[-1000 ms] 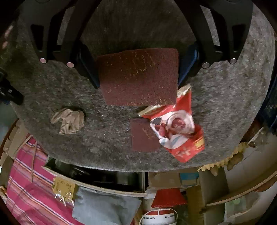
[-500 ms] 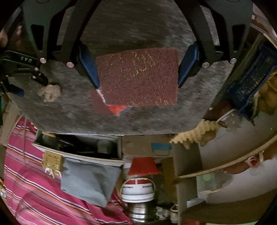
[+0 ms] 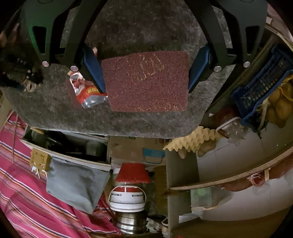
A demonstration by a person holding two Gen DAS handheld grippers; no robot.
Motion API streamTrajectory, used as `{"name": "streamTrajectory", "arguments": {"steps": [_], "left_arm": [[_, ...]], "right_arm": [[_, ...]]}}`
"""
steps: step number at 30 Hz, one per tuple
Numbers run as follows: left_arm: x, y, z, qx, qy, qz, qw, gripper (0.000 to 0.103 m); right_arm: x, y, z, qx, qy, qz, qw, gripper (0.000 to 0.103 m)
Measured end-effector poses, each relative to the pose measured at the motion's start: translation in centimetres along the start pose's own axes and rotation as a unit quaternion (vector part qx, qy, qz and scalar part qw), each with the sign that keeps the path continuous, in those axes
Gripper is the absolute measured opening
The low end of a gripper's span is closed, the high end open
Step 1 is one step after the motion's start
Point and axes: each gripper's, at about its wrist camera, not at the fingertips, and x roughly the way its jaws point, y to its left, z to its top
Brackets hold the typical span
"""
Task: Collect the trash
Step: 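Grasp the brown paper ball with the right tool while the left tool holds the pad, then carry the scouring pad and paper ball over the light-blue basket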
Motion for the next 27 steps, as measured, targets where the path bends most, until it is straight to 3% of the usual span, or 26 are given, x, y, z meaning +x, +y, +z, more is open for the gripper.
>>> {"name": "streamTrajectory", "arguments": {"steps": [2,8,27], "left_arm": [[0.1,-0.1,0.1,-0.003,0.0,-0.001,1.0,0.084],[-0.8,-1.0,0.1,0.006,-0.006,0.002,1.0,0.084],[-6.5,-6.1,-1.7,0.045,-0.019,-0.029,0.9984,0.084]], "right_arm": [[0.1,0.4,-0.1,-0.01,0.003,0.009,1.0,0.05],[-1.3,-0.6,-0.4,0.013,-0.024,0.013,1.0,0.049],[-7.6,-5.5,-4.7,0.044,-0.034,0.013,0.998,0.049]]}}
